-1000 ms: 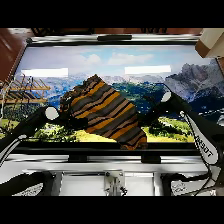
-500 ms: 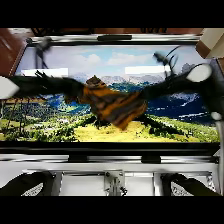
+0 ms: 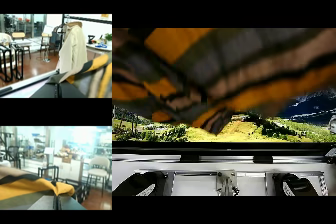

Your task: Fold the shirts.

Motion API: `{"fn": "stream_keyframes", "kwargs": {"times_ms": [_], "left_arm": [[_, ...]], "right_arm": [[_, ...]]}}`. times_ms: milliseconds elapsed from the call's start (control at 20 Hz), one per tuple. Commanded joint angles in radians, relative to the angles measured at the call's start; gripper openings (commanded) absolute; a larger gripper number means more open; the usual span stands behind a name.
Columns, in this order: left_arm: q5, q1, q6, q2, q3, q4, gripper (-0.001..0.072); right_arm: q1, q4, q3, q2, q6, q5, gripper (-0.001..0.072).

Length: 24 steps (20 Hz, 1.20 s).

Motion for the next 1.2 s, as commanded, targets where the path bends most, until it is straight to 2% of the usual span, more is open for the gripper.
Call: {"fn": "stream_keyframes", "kwargs": {"times_ms": [0, 100, 200, 300, 400, 550, 800, 850, 950, 1000, 1050, 1100, 1150], "left_arm": [[-0.199, -0.002, -0.105, 0.010, -0.079, 0.184, 0.0054], [-0.278, -0.002, -0.153, -0.002, -0.242, 0.273, 0.0054], [-0.271, -0.002, -0.202, -0.018, -0.455, 0.287, 0.0054], [-0.227, -0.002, -0.229, -0.061, -0.639, 0.256, 0.0054], [-0.168, -0.002, -0.229, -0.133, -0.765, 0.233, 0.0054], [-0.047, 0.004, -0.229, -0.288, -0.801, 0.230, 0.0054], [0.095, 0.082, -0.229, -0.470, -0.682, 0.230, 0.0054], [0.104, 0.103, -0.253, -0.487, -0.657, 0.230, 0.0055], [0.103, 0.137, -0.395, -0.502, -0.643, 0.225, 0.0056], [0.099, 0.145, -0.439, -0.504, -0.643, 0.216, 0.0101], [0.095, 0.149, -0.440, -0.505, -0.642, 0.199, 0.0326], [0.090, 0.152, -0.431, -0.502, -0.642, 0.177, 0.0680], [0.058, 0.157, -0.430, -0.498, -0.636, 0.167, 0.0720]], "right_arm": [[0.000, -0.151, 0.018, 0.026, 0.129, 0.270, 0.0058], [0.000, -0.268, 0.018, -0.043, 0.171, 0.539, 0.0058], [0.000, -0.294, -0.019, -0.141, 0.193, 0.756, 0.0058], [0.001, -0.247, -0.124, -0.217, 0.215, 0.806, 0.0058], [0.001, -0.159, -0.283, -0.288, 0.214, 0.715, 0.0058], [0.001, -0.065, -0.480, -0.441, 0.215, 0.477, 0.0058], [0.001, 0.176, -0.493, -0.692, 0.196, 0.198, 0.0058], [0.001, 0.177, -0.493, -0.713, 0.198, 0.146, 0.0058], [0.000, 0.176, -0.493, -0.733, 0.198, 0.056, 0.0084], [0.001, 0.177, -0.492, -0.732, 0.198, 0.026, 0.0188], [-0.003, 0.177, -0.490, -0.727, 0.194, 0.022, 0.0512], [-0.012, 0.166, -0.477, -0.719, 0.166, 0.053, 0.0568], [-0.029, 0.145, -0.459, -0.706, 0.146, 0.105, 0.0568]]}}
